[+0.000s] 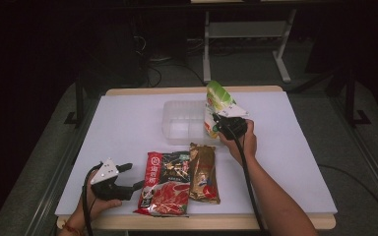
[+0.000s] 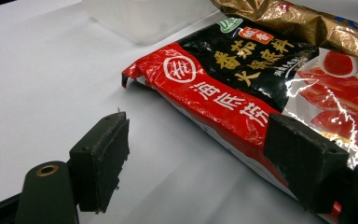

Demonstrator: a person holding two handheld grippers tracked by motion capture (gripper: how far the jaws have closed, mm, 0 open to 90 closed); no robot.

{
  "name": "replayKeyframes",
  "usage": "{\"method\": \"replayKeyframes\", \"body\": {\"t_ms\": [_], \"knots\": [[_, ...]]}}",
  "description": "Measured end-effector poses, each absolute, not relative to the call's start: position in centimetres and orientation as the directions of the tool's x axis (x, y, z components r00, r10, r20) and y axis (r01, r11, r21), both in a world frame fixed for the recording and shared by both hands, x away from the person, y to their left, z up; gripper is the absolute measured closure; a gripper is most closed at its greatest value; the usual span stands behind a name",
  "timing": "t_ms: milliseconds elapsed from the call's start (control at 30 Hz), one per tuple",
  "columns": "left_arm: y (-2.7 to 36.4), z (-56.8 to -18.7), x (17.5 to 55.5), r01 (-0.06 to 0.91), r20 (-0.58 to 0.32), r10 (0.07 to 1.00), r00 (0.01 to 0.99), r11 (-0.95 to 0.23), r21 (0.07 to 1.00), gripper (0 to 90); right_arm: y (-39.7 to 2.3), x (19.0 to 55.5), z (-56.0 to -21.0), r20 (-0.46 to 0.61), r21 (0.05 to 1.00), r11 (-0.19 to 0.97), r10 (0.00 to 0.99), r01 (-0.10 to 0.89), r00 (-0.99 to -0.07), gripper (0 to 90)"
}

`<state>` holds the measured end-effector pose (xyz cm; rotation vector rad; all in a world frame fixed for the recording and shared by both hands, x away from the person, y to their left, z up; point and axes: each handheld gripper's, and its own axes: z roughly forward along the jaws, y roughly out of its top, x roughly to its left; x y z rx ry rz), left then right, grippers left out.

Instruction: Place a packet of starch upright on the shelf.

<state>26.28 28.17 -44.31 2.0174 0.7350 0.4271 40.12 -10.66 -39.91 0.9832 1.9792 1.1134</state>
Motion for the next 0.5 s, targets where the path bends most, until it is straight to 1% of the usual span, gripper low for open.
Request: {"method": "replayKeyframes", "body": {"t_ms": [500], "knots": [[28.31, -44.24, 26.18, 0.326, 0.017, 0.655, 0.755, -0.399, 0.857, 21.7, -10.80, 40.18, -39.93, -0.186, 0.884, 0.370, 0.839, 0.286, -0.511, 78.9]]}}
